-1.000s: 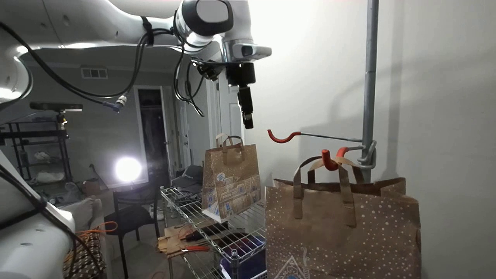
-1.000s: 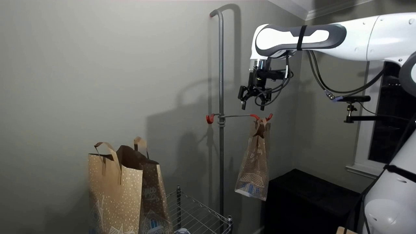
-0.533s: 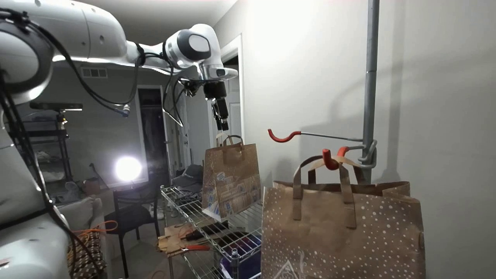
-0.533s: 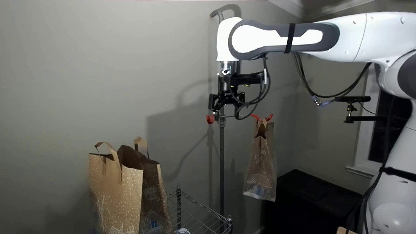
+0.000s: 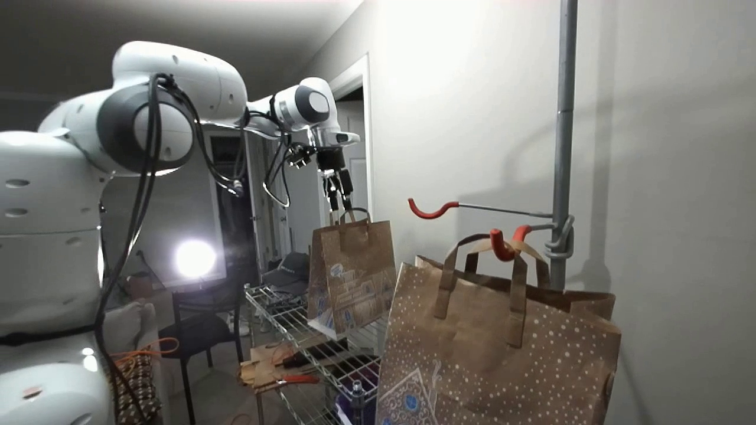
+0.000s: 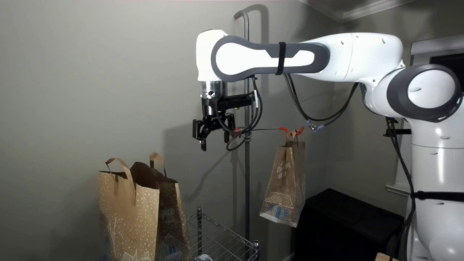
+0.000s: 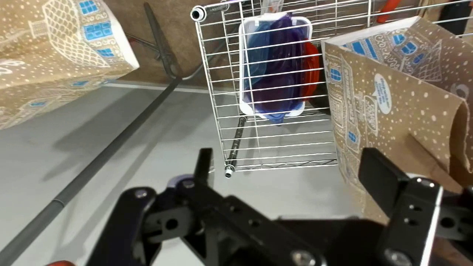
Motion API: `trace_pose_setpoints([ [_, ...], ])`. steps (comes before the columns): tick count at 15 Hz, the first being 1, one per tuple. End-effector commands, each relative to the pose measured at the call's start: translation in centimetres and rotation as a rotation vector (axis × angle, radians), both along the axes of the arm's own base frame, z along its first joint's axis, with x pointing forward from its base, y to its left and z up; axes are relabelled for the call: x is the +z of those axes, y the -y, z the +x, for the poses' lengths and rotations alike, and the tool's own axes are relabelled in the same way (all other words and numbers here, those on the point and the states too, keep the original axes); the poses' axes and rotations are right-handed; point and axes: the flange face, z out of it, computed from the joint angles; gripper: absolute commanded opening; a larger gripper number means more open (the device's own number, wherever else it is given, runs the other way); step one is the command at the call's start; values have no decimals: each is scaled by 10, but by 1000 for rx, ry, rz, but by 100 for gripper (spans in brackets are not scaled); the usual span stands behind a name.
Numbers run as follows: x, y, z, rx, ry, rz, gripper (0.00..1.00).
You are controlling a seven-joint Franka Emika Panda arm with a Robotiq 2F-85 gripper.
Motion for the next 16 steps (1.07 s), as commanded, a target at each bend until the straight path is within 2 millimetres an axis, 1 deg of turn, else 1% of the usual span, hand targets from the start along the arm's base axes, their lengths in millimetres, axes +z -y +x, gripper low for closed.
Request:
trace_pose_setpoints([
  [1, -10, -38, 31, 85, 1, 15, 100],
  [4, -16, -65, 44, 144, 5, 54, 100],
  [8, -21, -90, 60, 193, 26, 94, 100],
  [11, -29, -101, 73, 241, 48, 99, 100],
  [16, -42, -108, 94, 293, 58, 149, 100],
])
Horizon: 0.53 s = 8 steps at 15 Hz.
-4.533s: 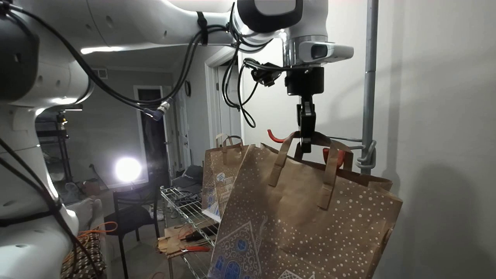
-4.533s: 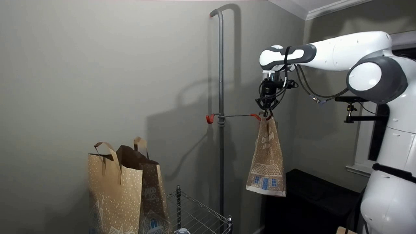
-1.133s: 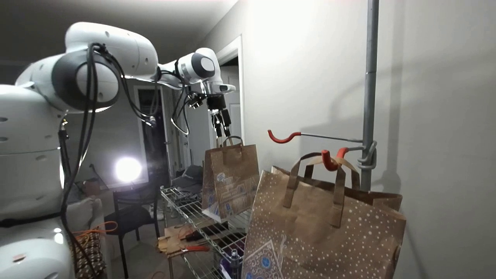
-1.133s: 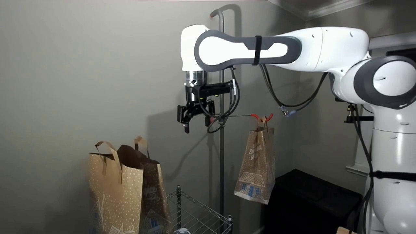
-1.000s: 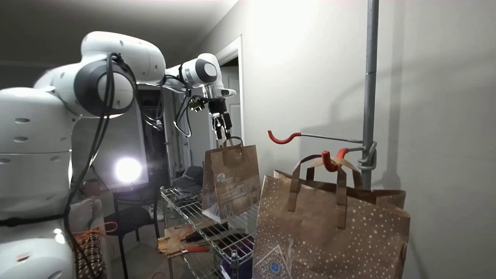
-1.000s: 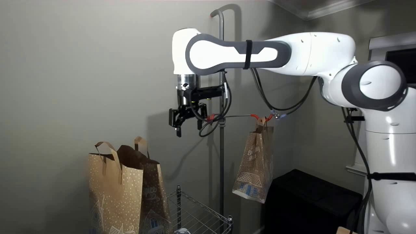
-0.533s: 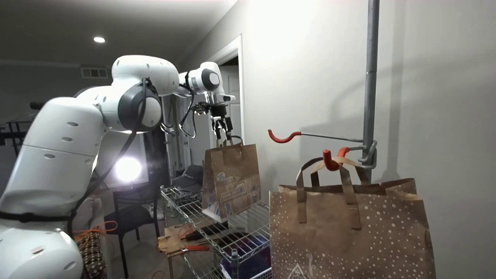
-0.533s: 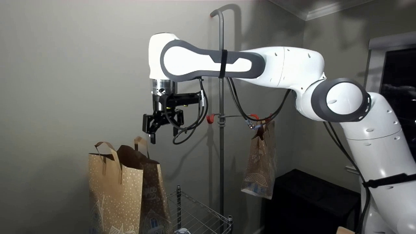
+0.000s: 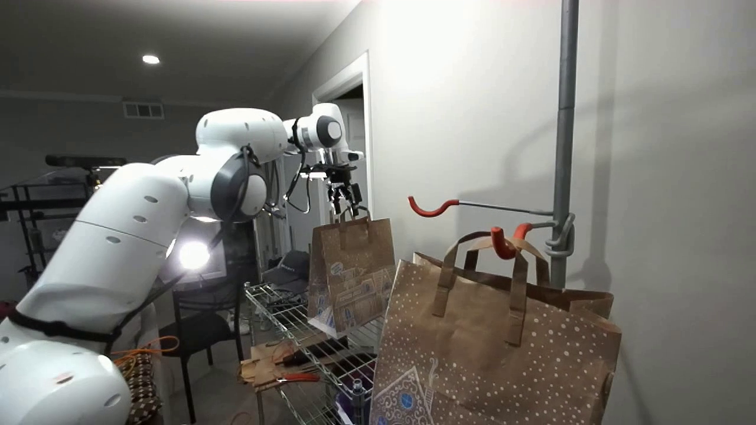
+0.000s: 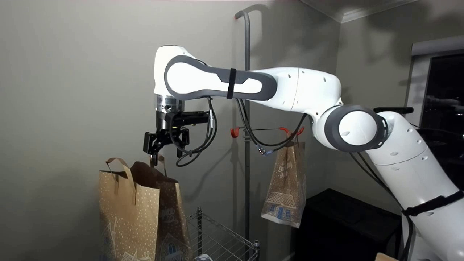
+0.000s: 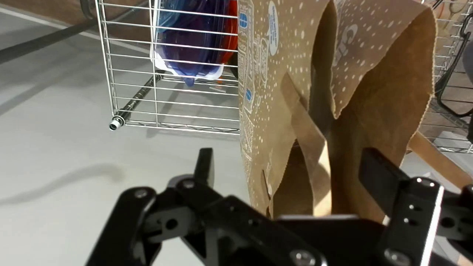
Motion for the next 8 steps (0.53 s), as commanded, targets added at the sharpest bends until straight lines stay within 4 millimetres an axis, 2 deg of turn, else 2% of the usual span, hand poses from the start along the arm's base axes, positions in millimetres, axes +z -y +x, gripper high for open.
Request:
trace_pose_setpoints([
  [1, -1, -4, 17, 37, 18, 72, 100],
  [8, -4, -12, 29, 25, -22, 228, 100],
])
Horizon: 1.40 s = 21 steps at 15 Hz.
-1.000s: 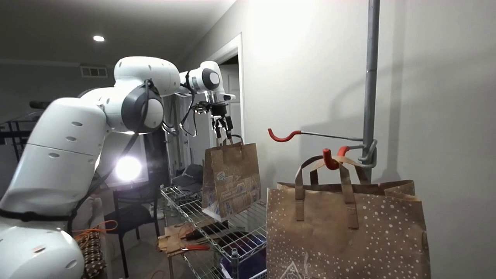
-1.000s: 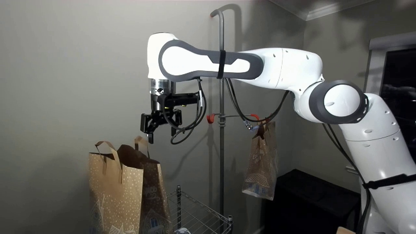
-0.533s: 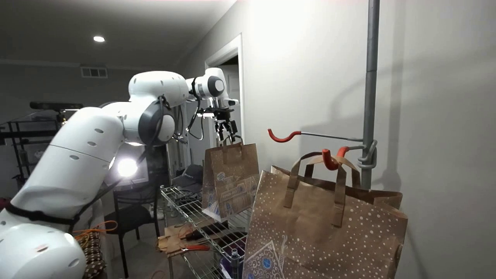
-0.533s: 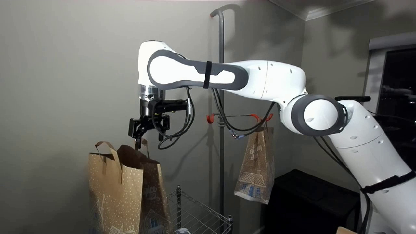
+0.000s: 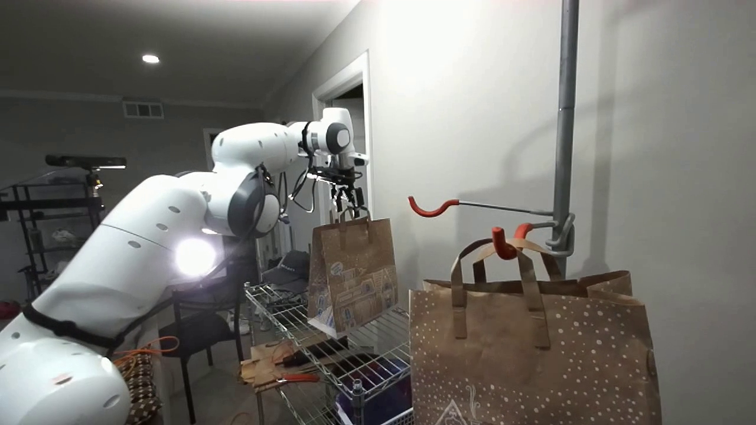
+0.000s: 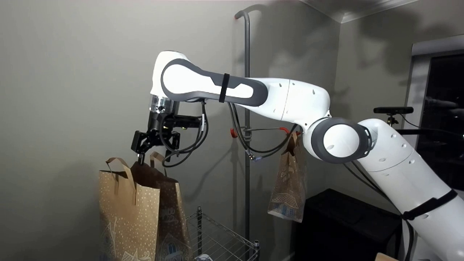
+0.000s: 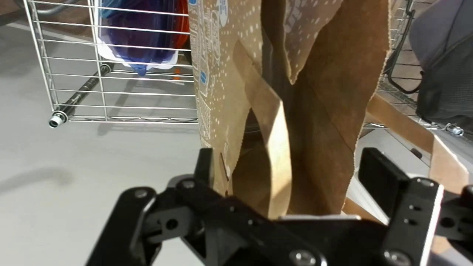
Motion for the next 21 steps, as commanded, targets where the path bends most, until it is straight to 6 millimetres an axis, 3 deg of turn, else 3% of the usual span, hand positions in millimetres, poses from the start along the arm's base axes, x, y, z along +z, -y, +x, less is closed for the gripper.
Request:
trace_pose_setpoints([
  [1, 3, -4, 5, 29, -22, 99, 100],
  [6, 13, -29, -13, 107, -23, 130, 100],
  [13, -9, -67, -32, 194, -35, 71, 100],
  [21, -14, -77, -29, 139, 82, -42, 100],
])
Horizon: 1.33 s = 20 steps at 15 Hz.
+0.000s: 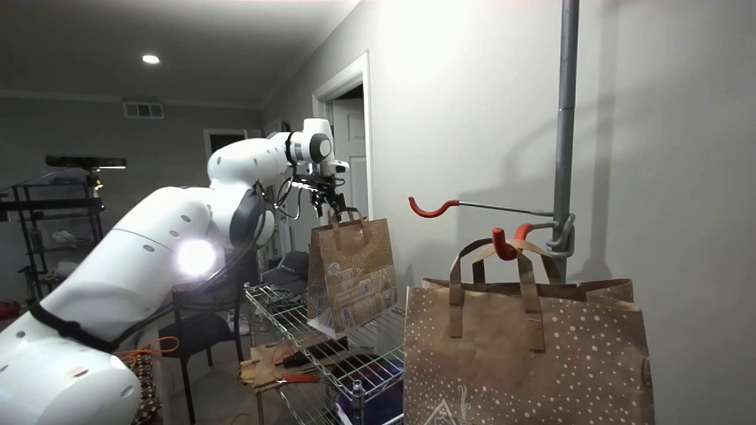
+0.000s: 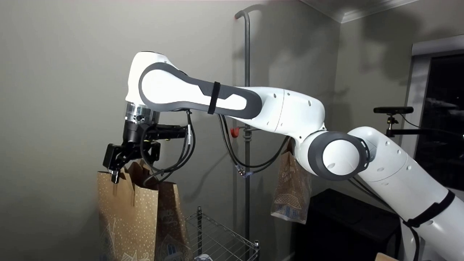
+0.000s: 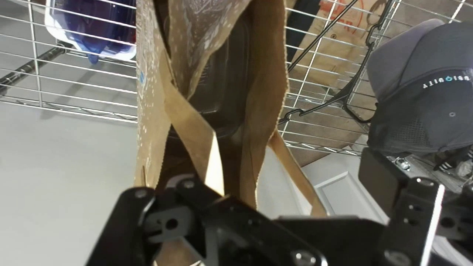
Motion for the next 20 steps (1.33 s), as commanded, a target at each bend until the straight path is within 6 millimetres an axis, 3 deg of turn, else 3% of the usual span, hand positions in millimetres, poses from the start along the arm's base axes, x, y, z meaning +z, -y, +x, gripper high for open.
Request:
trace_pose_setpoints([
  [1, 5, 0, 3, -20, 64, -35, 100],
  [3, 5, 1, 4, -34, 76, -48, 100],
  [4, 6, 2, 5, -37, 85, -56, 75],
  [5, 5, 2, 6, -41, 91, -60, 74],
  [16, 9, 4, 11, -96, 176, -111, 2],
  [20, 11, 6, 11, -114, 193, -128, 0],
])
